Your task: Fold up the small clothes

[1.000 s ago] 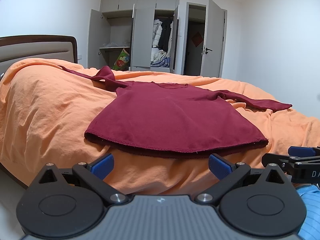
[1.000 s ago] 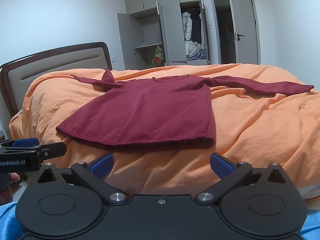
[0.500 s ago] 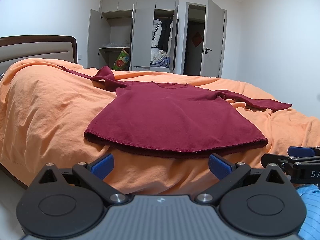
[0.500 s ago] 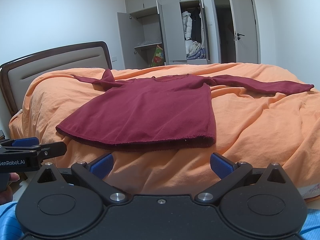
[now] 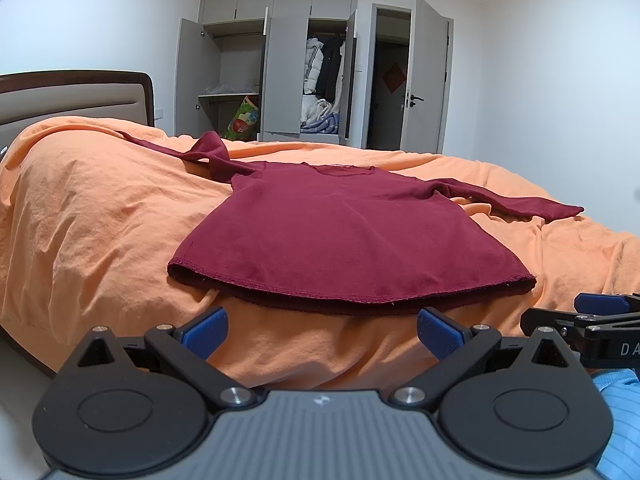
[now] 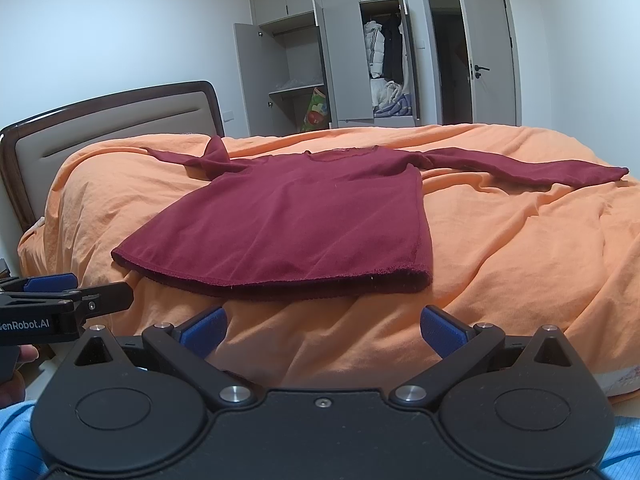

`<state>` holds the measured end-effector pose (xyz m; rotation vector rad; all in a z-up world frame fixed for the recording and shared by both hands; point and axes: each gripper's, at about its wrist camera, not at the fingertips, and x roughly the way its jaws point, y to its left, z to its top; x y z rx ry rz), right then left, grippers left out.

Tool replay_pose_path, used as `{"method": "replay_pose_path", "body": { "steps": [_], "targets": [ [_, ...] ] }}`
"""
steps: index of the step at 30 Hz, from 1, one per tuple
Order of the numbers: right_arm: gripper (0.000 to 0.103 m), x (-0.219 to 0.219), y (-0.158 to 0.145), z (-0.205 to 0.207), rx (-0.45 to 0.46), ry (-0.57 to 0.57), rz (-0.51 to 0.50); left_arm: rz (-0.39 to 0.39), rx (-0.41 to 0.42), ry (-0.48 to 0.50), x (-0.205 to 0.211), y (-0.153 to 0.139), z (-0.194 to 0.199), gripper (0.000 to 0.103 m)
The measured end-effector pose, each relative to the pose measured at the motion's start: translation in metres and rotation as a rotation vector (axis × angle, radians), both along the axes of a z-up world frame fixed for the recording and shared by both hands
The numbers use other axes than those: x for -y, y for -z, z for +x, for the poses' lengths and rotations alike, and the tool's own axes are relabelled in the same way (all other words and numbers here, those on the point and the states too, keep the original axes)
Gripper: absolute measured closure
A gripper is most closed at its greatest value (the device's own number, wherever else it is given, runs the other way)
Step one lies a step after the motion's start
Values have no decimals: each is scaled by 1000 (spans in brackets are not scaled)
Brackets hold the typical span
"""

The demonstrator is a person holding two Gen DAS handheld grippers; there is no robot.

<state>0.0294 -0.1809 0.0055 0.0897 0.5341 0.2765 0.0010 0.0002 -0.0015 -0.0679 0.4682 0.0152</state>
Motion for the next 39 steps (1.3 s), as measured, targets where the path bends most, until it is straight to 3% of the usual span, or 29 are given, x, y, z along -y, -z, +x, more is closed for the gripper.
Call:
{"method": "replay_pose_path", "body": {
  "steps": [28,39],
  "targets": [
    [0,-1,0,1,-5,0,-2,3,-8,-3,0,2,0,0],
    [0,1,2,10,-37,-2,12,3,-97,-26,-2,8,12,0]
  ]
}}
